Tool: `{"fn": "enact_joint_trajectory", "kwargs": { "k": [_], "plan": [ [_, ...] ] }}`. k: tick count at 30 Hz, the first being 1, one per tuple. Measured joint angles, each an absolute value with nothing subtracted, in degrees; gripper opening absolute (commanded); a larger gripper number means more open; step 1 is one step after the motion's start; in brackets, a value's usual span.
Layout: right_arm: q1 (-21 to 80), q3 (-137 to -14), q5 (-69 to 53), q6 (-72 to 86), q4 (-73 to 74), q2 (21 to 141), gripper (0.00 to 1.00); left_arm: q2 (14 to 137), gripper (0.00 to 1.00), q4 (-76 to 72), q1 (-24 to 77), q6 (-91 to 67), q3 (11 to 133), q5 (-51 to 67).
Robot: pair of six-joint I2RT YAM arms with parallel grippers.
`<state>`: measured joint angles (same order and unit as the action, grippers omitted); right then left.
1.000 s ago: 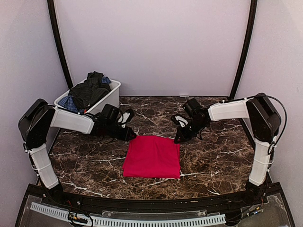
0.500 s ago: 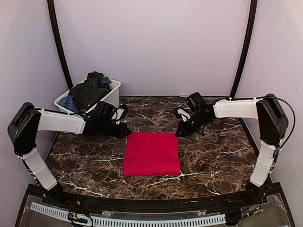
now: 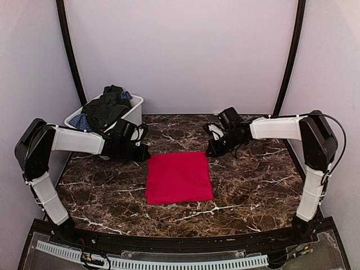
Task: Fold and stack the mixed laundry pile
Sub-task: Smooth out the square-folded T-shirt at the center of the board.
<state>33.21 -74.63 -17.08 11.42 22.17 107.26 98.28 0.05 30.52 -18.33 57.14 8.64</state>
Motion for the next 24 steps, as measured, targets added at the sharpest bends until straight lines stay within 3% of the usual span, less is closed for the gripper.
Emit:
{"fn": "enact_joint_trajectory", "kwargs": {
  "k": [9, 11, 12, 14, 16, 19, 24],
  "plan": [
    [33.2, -79.2, -11.2, 14.0, 19.4, 115.8, 0.00, 108.9, 0.00, -0.4, 29.4, -18.7, 62.8, 6.8],
    [33.2, -79.7, -10.1, 14.4, 19.3, 116.6, 0.00, 109.8, 0.05, -0.5, 29.4, -18.7, 63.8, 6.5],
    [33.2, -79.9, -9.8, 14.5, 19.2, 116.9, 0.00, 110.1, 0.12, -0.5, 29.4, -18.7, 64.4, 6.3],
    [33.1, -80.7, -9.5, 14.7, 19.3, 117.5, 0.09, 110.5, 0.25, -0.3, 29.3, -18.6, 65.1, 5.7],
    [32.9, -81.8, -9.6, 14.7, 20.0, 117.9, 0.30, 110.6, 0.34, 0.1, 29.1, -18.3, 65.5, 5.2],
    [32.1, -82.3, -9.9, 15.4, 20.8, 117.4, 0.49, 109.9, 0.42, 1.3, 28.6, -19.0, 65.4, 4.9],
    [30.2, -78.6, -12.4, 15.8, 23.3, 109.6, 0.57, 100.9, 0.48, 3.7, 28.3, -20.3, 60.3, 6.2]
  ]
}}
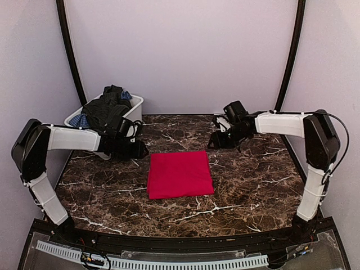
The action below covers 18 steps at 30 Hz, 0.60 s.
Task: Fold and stack the mixed laundry pile
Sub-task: Smooth out the square-folded T-shirt at the center of the board.
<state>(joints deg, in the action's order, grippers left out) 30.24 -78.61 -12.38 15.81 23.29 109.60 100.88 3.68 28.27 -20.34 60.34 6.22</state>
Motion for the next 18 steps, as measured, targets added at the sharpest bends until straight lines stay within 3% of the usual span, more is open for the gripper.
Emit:
{"fn": "enact_joint_trajectory", "kwargs": {
  "k": [4, 7, 18],
  "plan": [
    [29.6, -75.7, -19.0, 15.8, 23.2, 101.1, 0.60, 90.2, 0.50, 3.2, 29.1, -21.6, 54.6, 11.3],
    [31.2, -72.5, -26.1, 17.4, 21.1, 97.6, 0.61, 85.9, 0.61, 1.8, 32.3, -23.2, 50.7, 16.4],
    [42.3, -58.9, -48.2, 34.0, -0.1, 105.0, 0.59, 94.6, 0.67, -17.5, 45.2, -36.9, 44.6, 35.3]
  ]
}}
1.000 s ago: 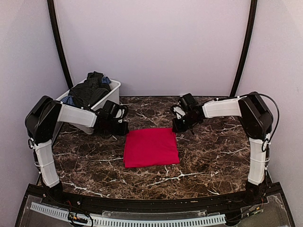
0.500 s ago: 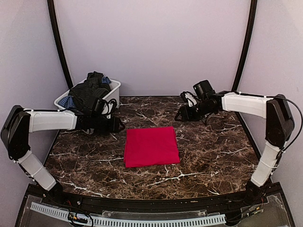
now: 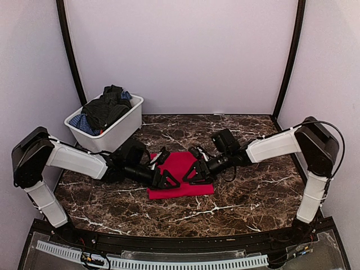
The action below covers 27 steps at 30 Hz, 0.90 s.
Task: Fold and stack the mixed laundry pile
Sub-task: Smooth out the square-folded T-shirt at the center of the board, then pick up the square-folded T-shirt from the center of the board.
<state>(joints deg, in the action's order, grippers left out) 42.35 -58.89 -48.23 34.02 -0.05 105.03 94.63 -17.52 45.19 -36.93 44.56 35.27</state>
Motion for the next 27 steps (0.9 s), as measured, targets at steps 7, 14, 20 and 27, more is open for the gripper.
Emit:
{"fn": "enact_joint_trajectory", "kwargs": {
  "k": [7, 14, 20, 27],
  "plan": [
    [40.3, -52.1, -53.7, 37.8, -11.7, 112.2, 0.53, 101.9, 0.67, -30.7, 43.8, -43.2, 37.6, 38.8],
    [35.5, -45.1, -56.6, 37.3, -16.3, 109.2, 0.51, 99.1, 0.69, -32.5, 42.0, -43.5, 34.5, 37.5],
    [33.4, -43.3, -51.4, 35.2, -7.0, 98.2, 0.50, 89.4, 0.66, -15.8, 41.7, -35.1, 39.0, 25.6],
    [29.1, -45.3, -44.1, 32.8, 2.5, 91.6, 0.48, 88.2, 0.48, -1.2, 48.7, -20.1, 56.2, 11.4]
  ]
}}
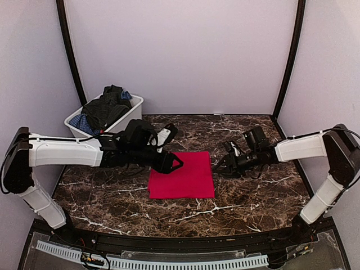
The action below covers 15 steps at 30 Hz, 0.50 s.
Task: Fold and stack the mixed laundry pile
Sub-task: Pick up the square-folded T-shirt from the center of the board.
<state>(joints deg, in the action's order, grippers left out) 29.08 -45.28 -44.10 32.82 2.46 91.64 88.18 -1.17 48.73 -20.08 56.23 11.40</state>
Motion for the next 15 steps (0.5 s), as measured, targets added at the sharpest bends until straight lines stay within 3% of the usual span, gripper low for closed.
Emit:
{"fn": "enact_joint_trajectory", "kwargs": {
  "k": [6, 15],
  "plan": [
    [24.2, -42.3, -41.7, 33.6, 6.3, 88.0, 0.49, 98.5, 0.43, 3.8, 59.4, -4.6, 68.0, 5.3],
    [22.7, -37.9, -42.4, 35.2, 5.9, 84.5, 0.50, 114.6, 0.42, 11.6, 67.1, 11.1, 79.4, 2.0]
  ]
}}
